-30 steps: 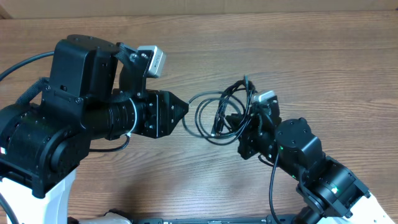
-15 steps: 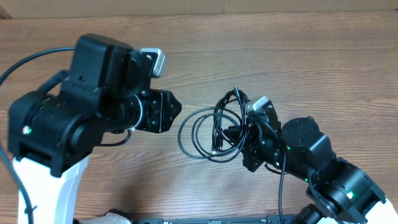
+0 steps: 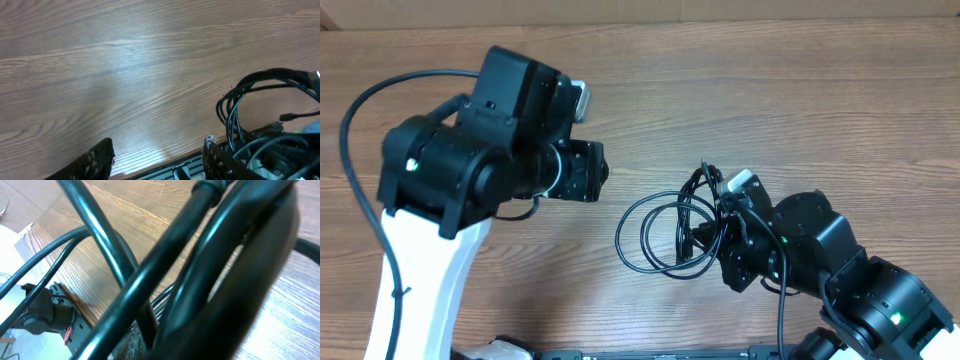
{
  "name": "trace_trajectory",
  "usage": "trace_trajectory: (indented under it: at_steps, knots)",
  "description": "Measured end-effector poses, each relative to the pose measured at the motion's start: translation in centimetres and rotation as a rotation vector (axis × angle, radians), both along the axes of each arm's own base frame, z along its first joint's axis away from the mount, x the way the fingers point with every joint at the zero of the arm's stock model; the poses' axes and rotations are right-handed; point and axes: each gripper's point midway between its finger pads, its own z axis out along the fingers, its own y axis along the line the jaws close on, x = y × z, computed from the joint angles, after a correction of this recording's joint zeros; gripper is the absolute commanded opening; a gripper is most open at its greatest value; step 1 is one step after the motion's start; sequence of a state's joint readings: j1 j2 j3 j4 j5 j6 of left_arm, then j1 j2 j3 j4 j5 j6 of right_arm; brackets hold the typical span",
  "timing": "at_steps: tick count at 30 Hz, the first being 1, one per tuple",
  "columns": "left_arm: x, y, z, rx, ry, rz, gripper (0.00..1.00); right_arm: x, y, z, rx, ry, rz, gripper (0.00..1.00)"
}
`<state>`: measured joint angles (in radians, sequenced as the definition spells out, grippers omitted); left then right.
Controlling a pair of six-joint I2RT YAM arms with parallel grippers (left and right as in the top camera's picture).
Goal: Untangle cables
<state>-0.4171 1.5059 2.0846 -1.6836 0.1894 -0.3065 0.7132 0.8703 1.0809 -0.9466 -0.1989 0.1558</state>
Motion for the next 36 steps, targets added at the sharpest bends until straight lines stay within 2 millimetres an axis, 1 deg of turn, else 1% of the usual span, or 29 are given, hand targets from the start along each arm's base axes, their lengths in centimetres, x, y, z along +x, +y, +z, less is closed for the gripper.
trace_trajectory:
  at_steps: [6,8,10,12,15,16,18,19,23,25,28,33,36]
  knots:
    - [0.5,-1.4,-1.2,-0.03,0.067,-0.038,0.58,-0.4,0.1,-0.1,-0.006,-0.002,0.033,0.04]
    - [0.5,-1.8,-1.4,-0.04,0.08,-0.055,0.58,-0.3,0.1,0.0,-0.007,-0.01,0.032,0.04]
    - [0.3,-2.3,-1.3,-0.064,0.091,-0.08,0.58,0.1,0.2,0.6,0.001,-0.037,0.024,0.04]
    - [-0.2,-3.0,-1.0,-0.1,0.099,-0.121,0.58,0.9,0.3,1.6,0.014,-0.084,0.006,0.04]
    - [-1.1,-4.3,-0.4,-0.175,0.119,-0.189,0.58,1.5,0.1,2.2,0.016,-0.12,-0.02,0.04]
    - [-1.4,-4.8,-0.2,-0.206,0.128,-0.214,0.57,1.8,0.0,2.3,0.014,-0.128,-0.033,0.04]
    - [-2.0,-5.5,0.3,-0.25,0.139,-0.251,0.52,2.3,-0.3,2.5,0.006,-0.143,-0.061,0.04]
    - [-2.2,-5.8,0.5,-0.269,0.141,-0.27,0.51,2.4,-0.4,2.5,0.002,-0.147,-0.069,0.04]
    - [-3.2,-7.0,1.5,-0.356,0.148,-0.354,0.52,2.8,-0.8,2.5,-0.007,-0.156,-0.098,0.04]
    - [-3.7,-7.6,2.1,-0.401,0.148,-0.401,0.53,3.1,-0.8,2.8,0.004,-0.168,-0.115,0.04]
    - [-4.0,-7.8,2.4,-0.421,0.142,-0.43,0.53,3.6,-0.9,3.3,0.016,-0.181,-0.142,0.04]
    - [-4.0,-7.8,2.4,-0.419,0.133,-0.442,0.55,4.6,-1.9,3.4,0.014,-0.186,-0.241,0.04]
    - [-4.0,-7.8,2.4,-0.417,0.126,-0.451,0.56,5.2,-1.5,4.9,0.077,-0.215,-0.261,0.04]
